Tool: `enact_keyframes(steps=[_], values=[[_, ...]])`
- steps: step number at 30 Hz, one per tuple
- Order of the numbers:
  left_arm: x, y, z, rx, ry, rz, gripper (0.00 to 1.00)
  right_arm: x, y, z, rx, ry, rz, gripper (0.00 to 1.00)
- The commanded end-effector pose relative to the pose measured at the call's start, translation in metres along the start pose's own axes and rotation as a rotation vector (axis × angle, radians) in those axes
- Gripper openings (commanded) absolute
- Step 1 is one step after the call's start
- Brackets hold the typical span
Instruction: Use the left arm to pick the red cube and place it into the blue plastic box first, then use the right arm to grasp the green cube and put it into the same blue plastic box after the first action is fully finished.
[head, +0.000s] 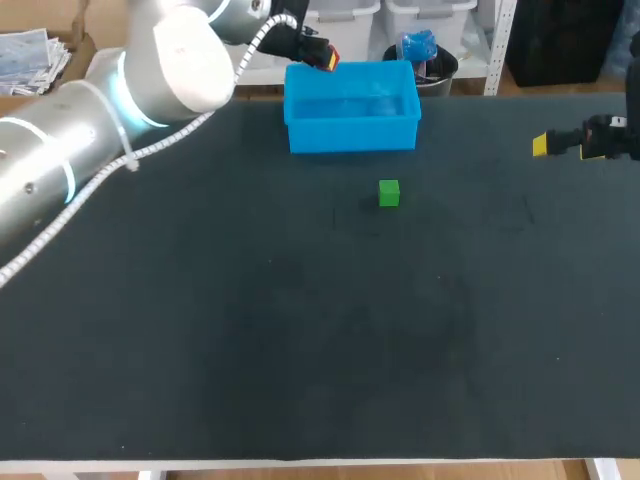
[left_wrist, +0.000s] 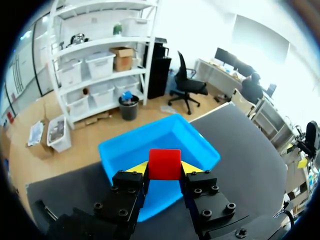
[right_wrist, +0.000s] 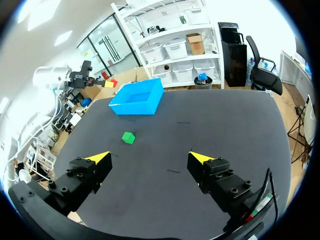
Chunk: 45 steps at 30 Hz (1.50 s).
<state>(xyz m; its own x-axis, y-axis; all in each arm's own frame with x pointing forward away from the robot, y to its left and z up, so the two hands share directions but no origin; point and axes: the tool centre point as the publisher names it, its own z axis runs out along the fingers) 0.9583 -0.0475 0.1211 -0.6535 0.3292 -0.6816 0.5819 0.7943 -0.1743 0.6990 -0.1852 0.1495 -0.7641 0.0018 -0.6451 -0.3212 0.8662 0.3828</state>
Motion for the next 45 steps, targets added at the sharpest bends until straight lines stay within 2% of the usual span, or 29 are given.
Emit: enact_keyframes(steps=[1,13,21,26,36,38,39,40,41,45], values=[[-0.007,0.005,0.018,0.008,0.013,0.002,0.00,0.000,0.000,0.001,0.002,0.001,0.000,1.00],[0.005,0.013,0.046,0.019,0.047,-0.018,0.00,0.000,0.000,0.001,0.002,0.001,0.000,1.00],[0.021,0.016,0.066,0.014,0.097,-0.040,0.00,0.000,0.000,0.001,0.002,0.001,0.000,1.00],[0.030,0.020,0.071,-0.004,0.128,-0.072,0.00,0.000,0.000,0.001,0.002,0.001,0.000,1.00],[0.033,0.023,0.074,-0.030,0.173,-0.080,0.00,0.000,0.000,0.001,0.002,0.001,0.000,1.00],[0.032,0.023,0.074,-0.033,0.179,-0.077,0.37,0.000,0.000,0.001,0.002,0.001,0.000,1.00],[0.032,0.023,0.075,-0.033,0.180,-0.075,0.76,0.000,0.000,0.001,0.002,0.001,0.000,1.00],[0.032,0.022,0.075,-0.030,0.186,-0.078,0.95,0.000,0.000,0.001,0.002,0.001,0.000,1.00],[0.032,0.022,0.074,-0.026,0.194,-0.089,1.00,0.000,0.000,0.001,0.002,0.001,0.000,1.00],[0.031,0.020,0.074,-0.028,0.196,-0.092,1.00,0.000,0.000,0.001,0.002,0.001,0.000,1.00]])
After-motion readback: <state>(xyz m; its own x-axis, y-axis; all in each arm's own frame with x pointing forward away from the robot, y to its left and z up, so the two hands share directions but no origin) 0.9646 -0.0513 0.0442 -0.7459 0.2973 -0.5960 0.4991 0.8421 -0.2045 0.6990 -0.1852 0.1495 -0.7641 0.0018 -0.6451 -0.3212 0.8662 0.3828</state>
